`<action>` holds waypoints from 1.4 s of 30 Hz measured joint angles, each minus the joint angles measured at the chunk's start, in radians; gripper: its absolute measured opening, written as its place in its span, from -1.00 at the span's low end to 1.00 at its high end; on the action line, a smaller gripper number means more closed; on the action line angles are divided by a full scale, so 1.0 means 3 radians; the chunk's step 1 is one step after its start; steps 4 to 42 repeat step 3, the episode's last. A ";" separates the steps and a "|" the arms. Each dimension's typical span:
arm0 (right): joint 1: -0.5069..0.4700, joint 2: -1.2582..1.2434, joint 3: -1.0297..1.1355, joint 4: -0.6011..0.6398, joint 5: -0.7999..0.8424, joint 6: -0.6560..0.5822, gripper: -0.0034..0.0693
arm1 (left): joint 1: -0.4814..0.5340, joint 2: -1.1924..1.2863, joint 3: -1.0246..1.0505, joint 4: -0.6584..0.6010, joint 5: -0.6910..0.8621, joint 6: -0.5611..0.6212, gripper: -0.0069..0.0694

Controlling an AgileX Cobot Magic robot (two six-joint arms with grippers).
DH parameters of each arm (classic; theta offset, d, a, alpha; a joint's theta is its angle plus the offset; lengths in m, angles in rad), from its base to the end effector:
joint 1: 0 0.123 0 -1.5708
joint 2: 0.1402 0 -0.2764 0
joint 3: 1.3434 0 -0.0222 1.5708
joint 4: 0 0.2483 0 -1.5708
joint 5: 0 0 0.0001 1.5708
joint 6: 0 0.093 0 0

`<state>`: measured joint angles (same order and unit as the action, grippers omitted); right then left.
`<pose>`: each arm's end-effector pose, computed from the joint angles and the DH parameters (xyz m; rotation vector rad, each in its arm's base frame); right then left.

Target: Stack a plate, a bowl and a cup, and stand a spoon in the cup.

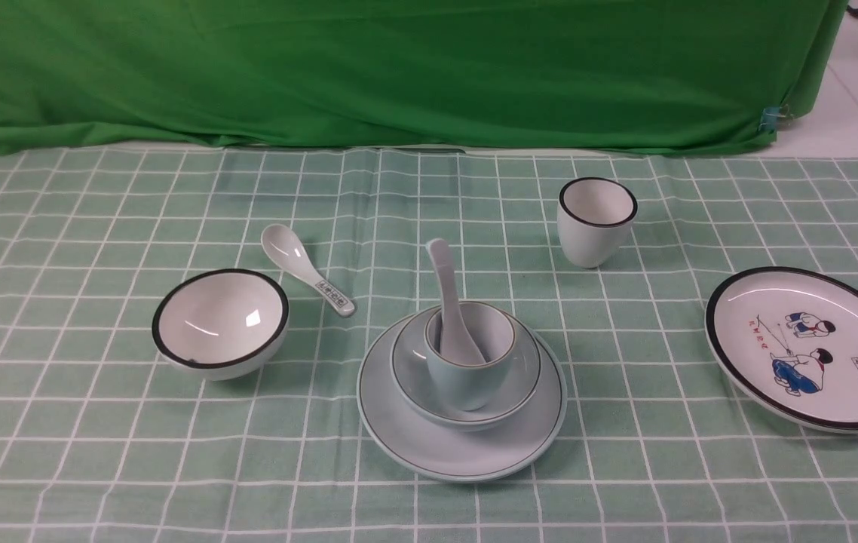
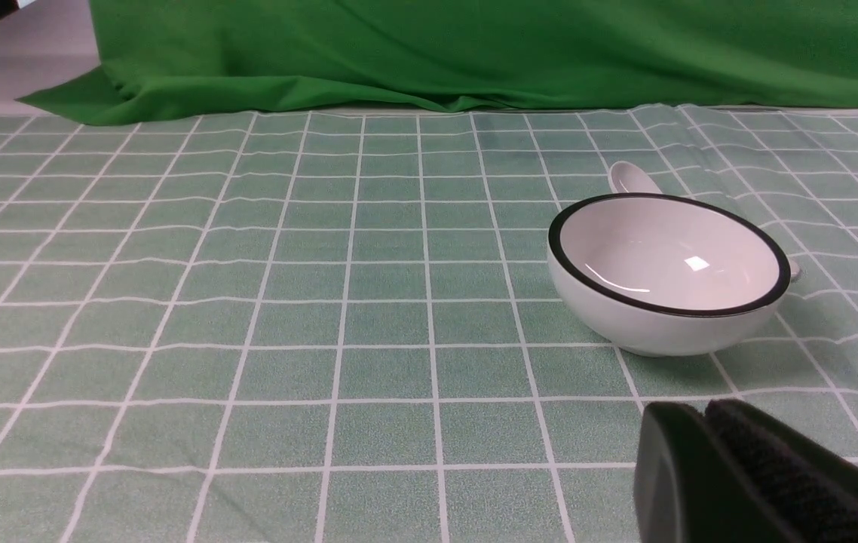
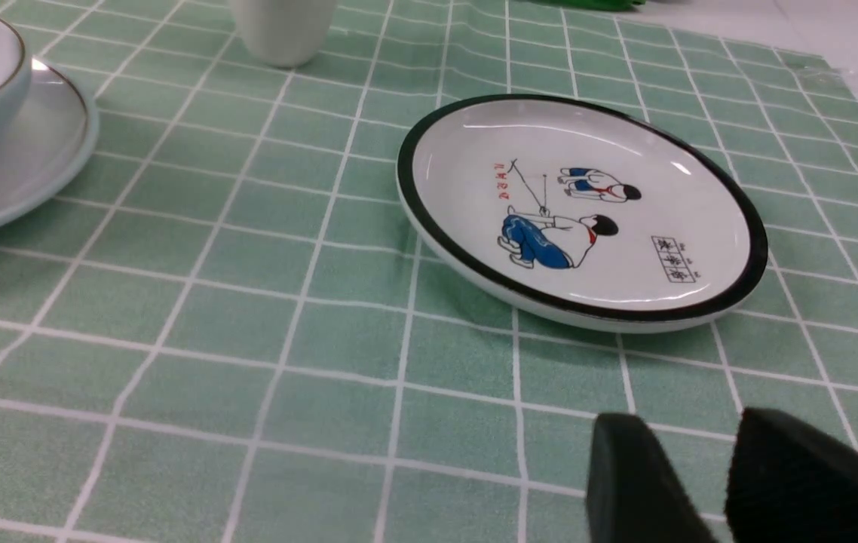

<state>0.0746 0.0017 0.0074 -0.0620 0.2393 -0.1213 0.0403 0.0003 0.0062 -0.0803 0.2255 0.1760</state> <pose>0.0639 0.0034 0.1886 -0.2105 1.7196 -0.0915 0.0640 0.0009 0.1904 0.0626 1.7145 0.0870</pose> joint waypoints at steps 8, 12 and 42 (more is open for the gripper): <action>0.0000 0.0000 0.0000 0.0000 0.0000 0.0000 -0.25 | 0.0000 0.0000 0.0000 0.0000 0.0000 0.0000 -0.77; 0.0000 0.0000 0.0000 0.0000 0.0000 0.0000 -0.25 | 0.0000 0.0000 0.0000 0.0000 0.0000 0.0000 -0.77; 0.0000 0.0000 0.0000 0.0000 0.0000 0.0000 -0.25 | 0.0000 0.0000 0.0000 0.0000 0.0000 0.0000 -0.77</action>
